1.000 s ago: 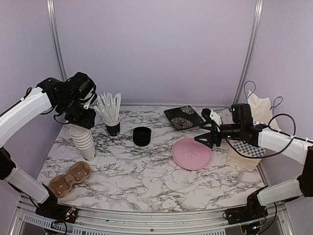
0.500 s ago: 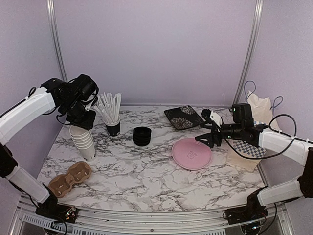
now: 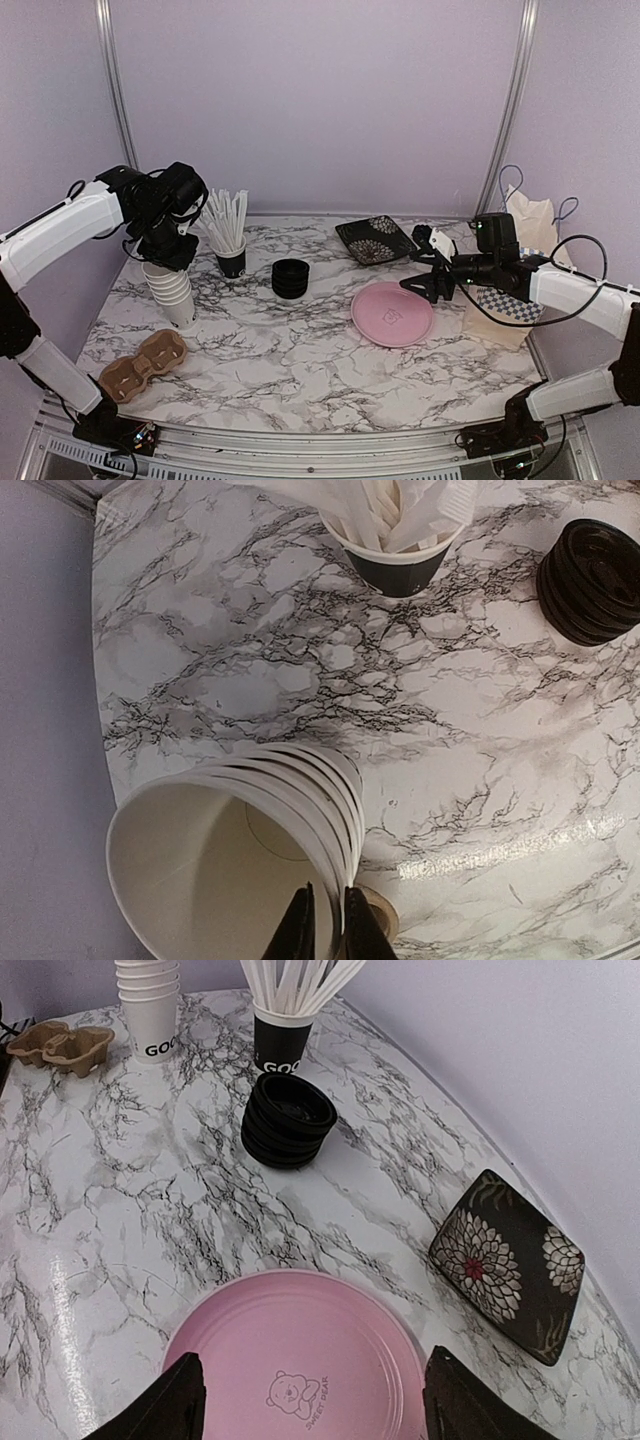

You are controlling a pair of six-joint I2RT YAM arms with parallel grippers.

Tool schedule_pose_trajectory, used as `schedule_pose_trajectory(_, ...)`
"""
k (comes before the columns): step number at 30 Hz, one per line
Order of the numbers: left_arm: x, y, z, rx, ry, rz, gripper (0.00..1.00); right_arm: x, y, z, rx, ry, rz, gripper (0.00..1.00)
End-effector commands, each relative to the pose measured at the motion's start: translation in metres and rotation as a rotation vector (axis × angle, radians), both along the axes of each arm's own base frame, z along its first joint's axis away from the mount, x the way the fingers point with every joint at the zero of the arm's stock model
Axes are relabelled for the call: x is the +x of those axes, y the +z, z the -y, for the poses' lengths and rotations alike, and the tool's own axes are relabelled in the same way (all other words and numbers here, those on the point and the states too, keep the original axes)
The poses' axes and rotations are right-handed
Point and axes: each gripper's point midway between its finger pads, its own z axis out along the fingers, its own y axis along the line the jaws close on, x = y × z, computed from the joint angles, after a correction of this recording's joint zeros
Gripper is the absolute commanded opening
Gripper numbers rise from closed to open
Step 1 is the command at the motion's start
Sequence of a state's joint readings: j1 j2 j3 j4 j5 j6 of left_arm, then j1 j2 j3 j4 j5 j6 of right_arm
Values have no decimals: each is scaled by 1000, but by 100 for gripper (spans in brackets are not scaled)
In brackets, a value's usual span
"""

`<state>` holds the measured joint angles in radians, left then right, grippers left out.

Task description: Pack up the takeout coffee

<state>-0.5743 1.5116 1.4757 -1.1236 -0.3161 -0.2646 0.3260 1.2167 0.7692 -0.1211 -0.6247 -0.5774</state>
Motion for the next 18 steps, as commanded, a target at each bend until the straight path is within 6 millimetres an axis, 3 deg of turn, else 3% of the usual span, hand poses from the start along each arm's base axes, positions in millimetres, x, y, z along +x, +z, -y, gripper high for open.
schedule_pose_trajectory(1, -5, -3, -5, 27, 8, -21, 10, 2, 6, 3, -3, -9, 31, 72)
schedule_pose_trajectory(7, -6, -10, -7, 43, 5, -40, 9, 2, 5, 4, -7, -12, 30, 72)
schedule_pose_trajectory(10, -6, -10, -7, 44, 6, -40, 2, 2, 5, 4, -8, -12, 33, 72)
schedule_pose_trajectory(16, -4, 1, -10, 53, 11, -11, 0, 2, 5, 4, -12, -14, 36, 72)
schedule_pose_trajectory(18, -1, 9, -22, 119, 38, 24, 0, 2, 5, 4, -12, -15, 36, 72)
